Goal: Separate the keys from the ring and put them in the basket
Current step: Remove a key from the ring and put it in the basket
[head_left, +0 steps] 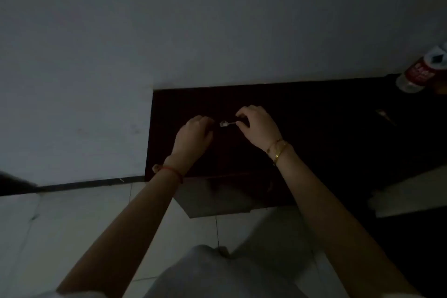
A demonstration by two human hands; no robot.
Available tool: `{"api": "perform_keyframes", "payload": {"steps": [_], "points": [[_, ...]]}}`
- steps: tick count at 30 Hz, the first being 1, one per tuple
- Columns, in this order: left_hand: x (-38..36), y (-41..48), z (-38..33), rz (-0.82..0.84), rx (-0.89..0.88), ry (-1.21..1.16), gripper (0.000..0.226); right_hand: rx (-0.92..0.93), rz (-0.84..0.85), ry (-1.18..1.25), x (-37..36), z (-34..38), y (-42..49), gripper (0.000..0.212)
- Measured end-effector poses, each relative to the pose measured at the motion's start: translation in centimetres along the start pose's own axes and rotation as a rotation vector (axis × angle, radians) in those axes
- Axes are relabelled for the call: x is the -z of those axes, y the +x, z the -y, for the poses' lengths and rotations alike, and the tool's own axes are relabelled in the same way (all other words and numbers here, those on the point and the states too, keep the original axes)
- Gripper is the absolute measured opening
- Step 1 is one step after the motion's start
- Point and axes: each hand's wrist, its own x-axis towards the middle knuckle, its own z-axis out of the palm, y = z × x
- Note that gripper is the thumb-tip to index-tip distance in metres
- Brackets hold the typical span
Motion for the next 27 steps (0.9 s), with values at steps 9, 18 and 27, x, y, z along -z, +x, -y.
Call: {"api": "perform_keyframes", "payload": {"steps": [9, 18, 27], "points": [[-2.6, 1.8, 1.9, 0.053, 0.113, -0.052, 0.030, -0.074, 0.166, -0.040, -4.5, -1.7, 4.0, 0.026], [-3.6, 2.2, 3.0, 0.041, 0.123, -0.078, 0.030, -0.034, 0.152, -0.051, -6.5, -1.8, 4.7, 0.029], [-3.5, 2.5, 3.3, 0.018, 0.131, -0.145, 0.032, -0.073, -0.001, 0.040, -7.0, -1.8, 4.4, 0.012]]}}
